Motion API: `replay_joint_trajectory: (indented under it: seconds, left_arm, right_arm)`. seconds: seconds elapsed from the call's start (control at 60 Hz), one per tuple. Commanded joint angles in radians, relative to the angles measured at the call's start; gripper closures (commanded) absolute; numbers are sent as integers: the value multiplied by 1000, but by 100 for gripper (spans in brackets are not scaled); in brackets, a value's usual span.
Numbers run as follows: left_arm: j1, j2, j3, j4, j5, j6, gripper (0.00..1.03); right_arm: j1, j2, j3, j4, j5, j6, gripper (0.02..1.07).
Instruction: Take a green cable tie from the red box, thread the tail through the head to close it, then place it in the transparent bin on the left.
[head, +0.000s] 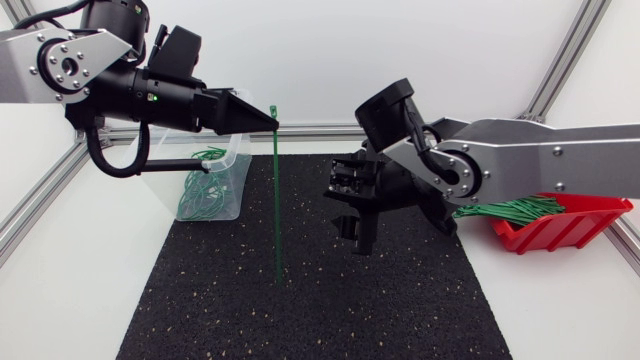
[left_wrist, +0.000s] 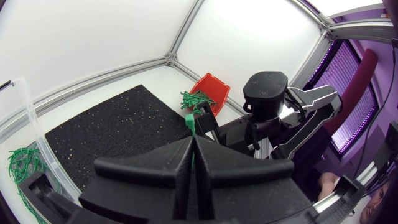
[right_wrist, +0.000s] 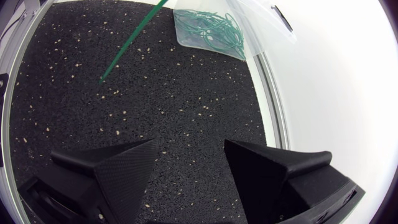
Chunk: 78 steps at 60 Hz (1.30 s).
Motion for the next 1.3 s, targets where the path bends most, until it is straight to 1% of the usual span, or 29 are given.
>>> replay_joint_trajectory:
  seconds: [0.0, 0.1, 0.133, 0.2, 0.233, 0.267, 0.3, 0.367, 0.4, 0.433, 0.45, 0.483, 0.517, 0.583, 0.683, 0.783, 0.85, 1.0, 1.167, 1.283]
  left_arm:
    - [-14, 22, 30, -17, 9, 24, 101]
    - [-12, 15, 26, -28, 6, 24, 101]
    - [-12, 12, 22, -28, 4, 24, 101]
    - [-18, 6, 19, -34, -2, 24, 100]
    - [-18, 6, 18, -34, -5, 24, 101]
    - [-20, 3, 16, -35, -5, 24, 101]
    - [-20, 2, 15, -37, -5, 24, 100]
    - [-20, -6, 13, -43, -5, 24, 100]
    - [-23, -8, 13, -51, -5, 24, 100]
    - [-28, -11, 15, -57, -5, 25, 101]
    - [-31, -12, 15, -58, -5, 25, 101]
    - [-34, -14, 15, -60, -5, 25, 101]
    - [-40, -14, 18, -67, -5, 25, 101]
    - [-48, -6, 29, -80, -5, 25, 101]
    - [-49, 23, 64, -110, 3, 25, 101]
    - [-46, 57, 107, -143, 15, 25, 101]
    - [-43, 78, 124, -153, 26, 25, 100]
    - [-25, 112, 151, -169, 55, 34, 101]
    - [0, 146, 194, -195, 64, 48, 101]
    - [11, 170, 208, -199, 69, 53, 100]
  right_arm:
    - [11, -22, -12, -33, 6, 15, 24]
    - [20, -34, -23, -52, -8, 41, 24]
    - [27, -48, -24, -79, -25, 49, 24]
    - [39, -65, -31, -108, -31, 65, 30]
    - [48, -73, -35, -125, -40, 67, 30]
    - [56, -82, -43, -116, -40, 87, 32]
    - [60, -85, -43, -111, -36, 110, 37]
    - [77, -114, -75, -99, -19, 107, 38]
    - [93, -123, -90, -75, 13, 113, 34]
    - [100, -122, -92, -75, 40, 125, 24]
    - [106, -120, -93, -76, 55, 125, 21]
    - [113, -122, -103, -72, 78, 125, 19]
    - [125, -123, -112, -52, 121, 125, 15]
    - [160, -135, -146, 5, 185, 104, 11]
    - [188, -135, -164, 53, 250, 58, 11]
    - [220, -131, -205, 162, 326, -31, 11]
    - [241, -120, -216, 198, 346, -79, 10]
    - [315, -86, -267, 355, 409, -201, 8]
    - [369, -60, -273, 386, 423, -247, 8]
    - [390, -37, -281, 429, 423, -287, 9]
